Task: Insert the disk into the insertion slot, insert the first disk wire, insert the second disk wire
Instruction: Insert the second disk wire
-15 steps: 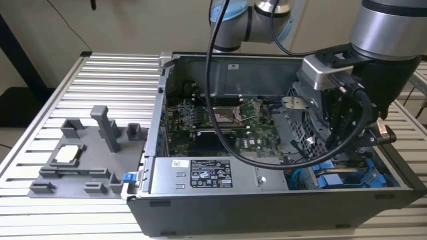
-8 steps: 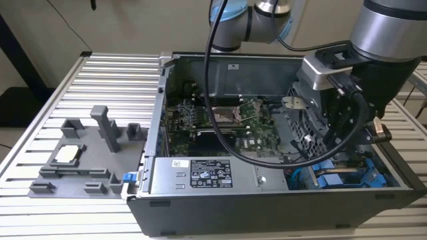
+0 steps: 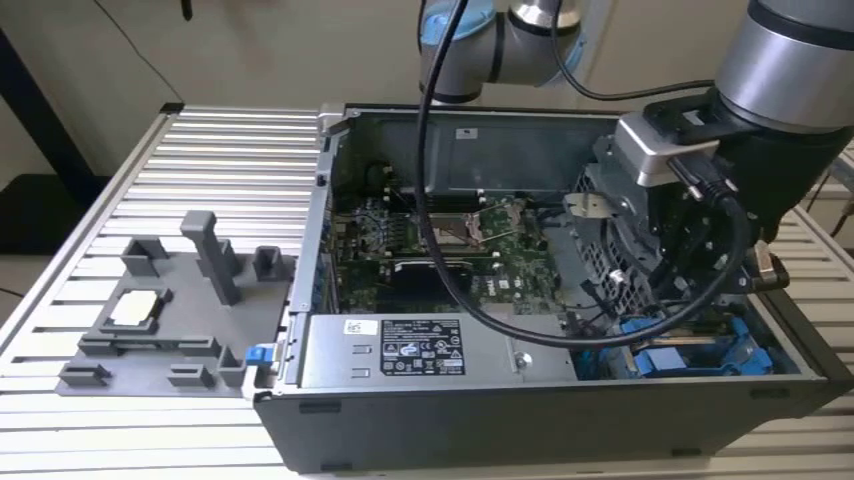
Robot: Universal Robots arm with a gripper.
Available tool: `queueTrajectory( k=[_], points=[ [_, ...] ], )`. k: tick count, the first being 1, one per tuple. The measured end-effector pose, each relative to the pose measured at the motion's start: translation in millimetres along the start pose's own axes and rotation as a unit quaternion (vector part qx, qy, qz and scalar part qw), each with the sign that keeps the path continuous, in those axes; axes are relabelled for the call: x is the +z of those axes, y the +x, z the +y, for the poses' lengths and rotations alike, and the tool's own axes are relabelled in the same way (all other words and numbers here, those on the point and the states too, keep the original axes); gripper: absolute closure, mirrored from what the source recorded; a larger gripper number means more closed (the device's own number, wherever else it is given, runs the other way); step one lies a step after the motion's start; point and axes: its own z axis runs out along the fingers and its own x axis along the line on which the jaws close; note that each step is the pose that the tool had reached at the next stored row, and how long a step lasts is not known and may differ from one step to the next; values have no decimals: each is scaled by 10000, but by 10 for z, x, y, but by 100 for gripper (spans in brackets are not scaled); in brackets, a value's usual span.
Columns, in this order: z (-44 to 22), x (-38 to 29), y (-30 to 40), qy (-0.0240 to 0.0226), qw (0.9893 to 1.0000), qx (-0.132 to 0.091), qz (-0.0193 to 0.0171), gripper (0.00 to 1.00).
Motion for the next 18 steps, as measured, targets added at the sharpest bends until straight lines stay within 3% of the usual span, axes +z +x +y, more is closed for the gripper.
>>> queueTrajectory(
  k=[9,14,18],
  points=[
    [-97,9,117,-143,9999,4,-15,84],
    [-100,14,206,-157,9999,31,-14,84],
    [-101,18,211,-155,9997,182,-1,84]
  ],
)
